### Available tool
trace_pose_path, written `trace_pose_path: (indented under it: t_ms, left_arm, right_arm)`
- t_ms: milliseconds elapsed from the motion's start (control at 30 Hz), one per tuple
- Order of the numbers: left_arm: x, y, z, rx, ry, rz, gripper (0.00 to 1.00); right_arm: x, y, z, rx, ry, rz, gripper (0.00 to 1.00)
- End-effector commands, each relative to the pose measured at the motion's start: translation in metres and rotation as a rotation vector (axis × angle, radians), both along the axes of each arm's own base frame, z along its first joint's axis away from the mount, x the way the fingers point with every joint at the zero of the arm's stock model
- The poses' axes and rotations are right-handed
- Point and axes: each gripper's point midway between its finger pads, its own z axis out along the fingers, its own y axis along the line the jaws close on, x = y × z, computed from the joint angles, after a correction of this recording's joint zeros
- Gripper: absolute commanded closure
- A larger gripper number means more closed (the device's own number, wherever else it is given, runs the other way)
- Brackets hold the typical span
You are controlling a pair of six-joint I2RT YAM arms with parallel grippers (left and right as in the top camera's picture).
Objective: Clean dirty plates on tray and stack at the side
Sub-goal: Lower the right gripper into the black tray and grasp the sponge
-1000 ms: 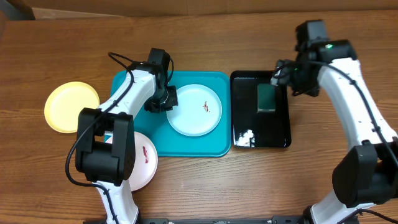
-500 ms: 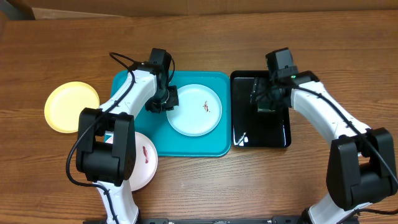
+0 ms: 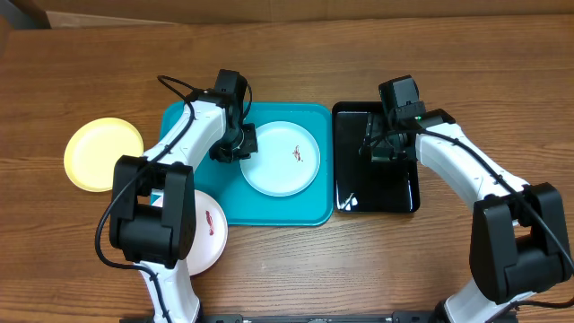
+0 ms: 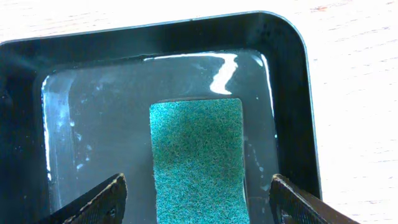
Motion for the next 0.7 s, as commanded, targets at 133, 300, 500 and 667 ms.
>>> trace_pose_path:
  t_ms: [133, 300, 500, 667]
  left_arm:
    - [-0.005, -0.004, -0.007, -0.004, 0.024, -0.027, 0.83]
    - [-0.006, -0.003, -0.007, -0.004, 0.026, -0.027, 0.82]
    - [-0.006, -0.004, -0.007, -0.004, 0.026, -0.027, 0.82]
    - [-0.006, -0.003, -0.007, -0.003, 0.026, -0.027, 0.82]
  right_arm:
    - [0.001, -0.002, -0.022, -0.033, 0.031, 0.001, 0.26]
    - [0.0, -0.002, -0.023, -0.034, 0.034, 0.001, 0.3]
    - [-0.004, -0.004, -0.034, -0.042, 0.065, 0.001, 0.3]
    - [-0.005, -0.004, -0.04, -0.046, 0.08, 0.001, 0.31]
